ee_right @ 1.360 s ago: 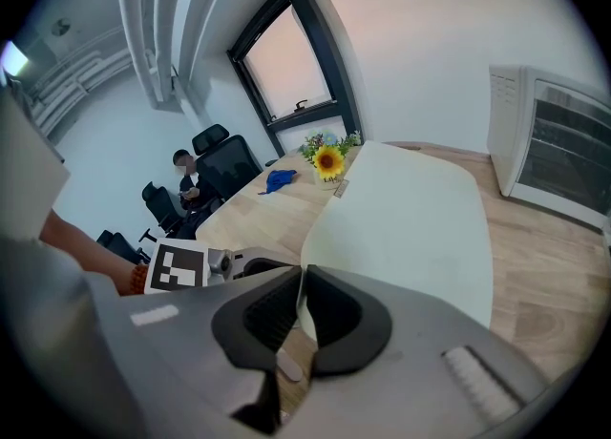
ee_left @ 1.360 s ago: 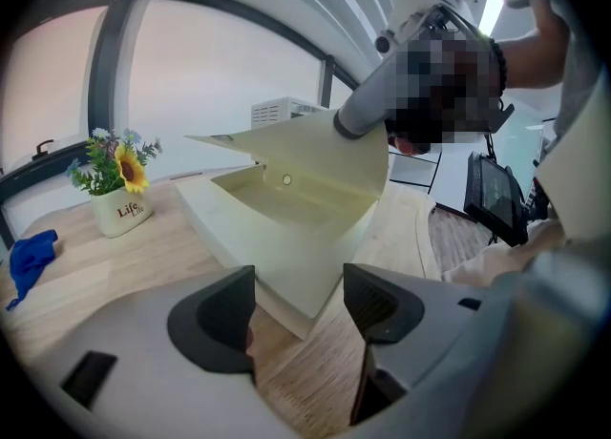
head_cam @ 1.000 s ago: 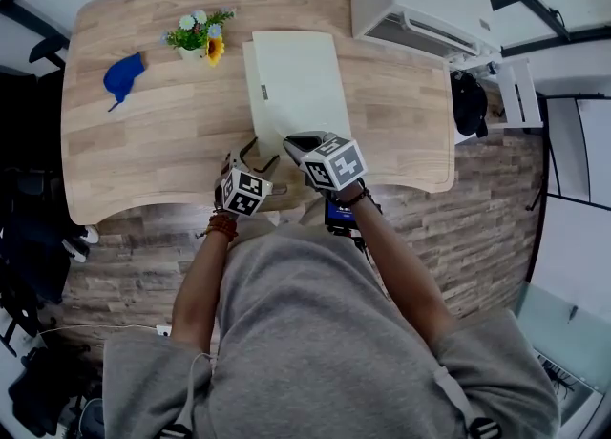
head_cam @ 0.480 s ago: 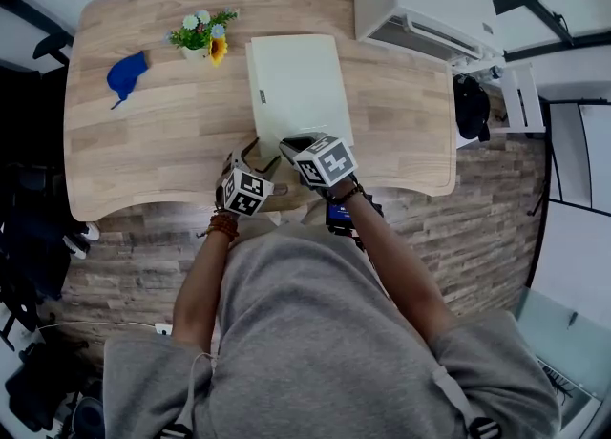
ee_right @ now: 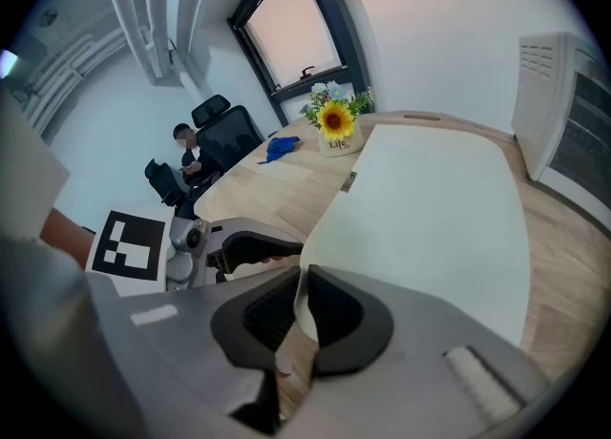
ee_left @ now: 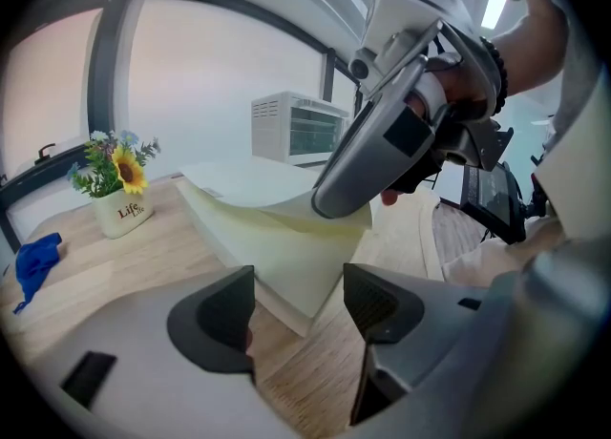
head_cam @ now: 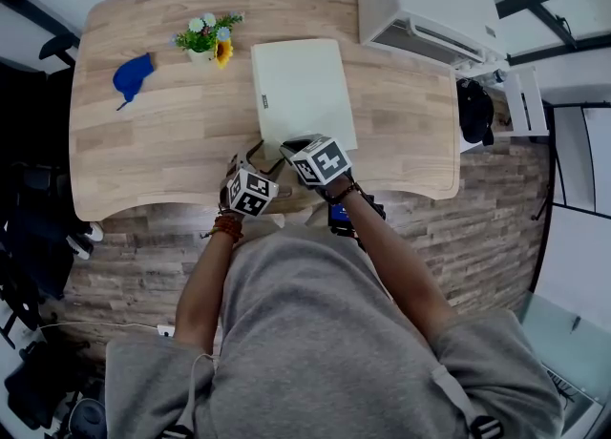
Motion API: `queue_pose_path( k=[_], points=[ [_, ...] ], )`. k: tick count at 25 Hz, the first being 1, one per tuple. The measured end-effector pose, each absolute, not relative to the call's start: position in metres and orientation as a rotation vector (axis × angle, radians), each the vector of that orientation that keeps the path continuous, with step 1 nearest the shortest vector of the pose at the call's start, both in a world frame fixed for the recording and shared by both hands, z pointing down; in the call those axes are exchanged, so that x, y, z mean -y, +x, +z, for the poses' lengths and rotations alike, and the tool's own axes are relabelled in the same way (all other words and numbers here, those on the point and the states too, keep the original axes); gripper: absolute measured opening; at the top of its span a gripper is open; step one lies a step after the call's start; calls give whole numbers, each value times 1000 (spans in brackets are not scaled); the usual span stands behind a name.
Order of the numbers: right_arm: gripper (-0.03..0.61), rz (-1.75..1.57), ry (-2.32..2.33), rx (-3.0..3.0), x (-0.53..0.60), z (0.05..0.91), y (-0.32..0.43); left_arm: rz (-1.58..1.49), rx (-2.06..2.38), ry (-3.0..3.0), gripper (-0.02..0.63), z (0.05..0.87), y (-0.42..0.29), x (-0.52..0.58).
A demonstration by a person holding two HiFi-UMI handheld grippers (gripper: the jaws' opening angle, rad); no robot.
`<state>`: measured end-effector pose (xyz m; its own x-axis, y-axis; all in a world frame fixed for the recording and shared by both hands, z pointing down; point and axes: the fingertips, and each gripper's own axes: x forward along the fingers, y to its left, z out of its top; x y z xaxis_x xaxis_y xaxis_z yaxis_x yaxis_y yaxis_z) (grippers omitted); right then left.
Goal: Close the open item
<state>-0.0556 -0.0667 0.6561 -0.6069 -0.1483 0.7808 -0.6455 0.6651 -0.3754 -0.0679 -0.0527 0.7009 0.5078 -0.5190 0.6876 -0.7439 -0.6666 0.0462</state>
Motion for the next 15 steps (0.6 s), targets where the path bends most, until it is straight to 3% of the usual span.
queue_pose_path(
  k=[15],
  points=[
    [35,866,597,2071,71,668,-61,929,1057,2416,295,701,-68,53]
  ],
)
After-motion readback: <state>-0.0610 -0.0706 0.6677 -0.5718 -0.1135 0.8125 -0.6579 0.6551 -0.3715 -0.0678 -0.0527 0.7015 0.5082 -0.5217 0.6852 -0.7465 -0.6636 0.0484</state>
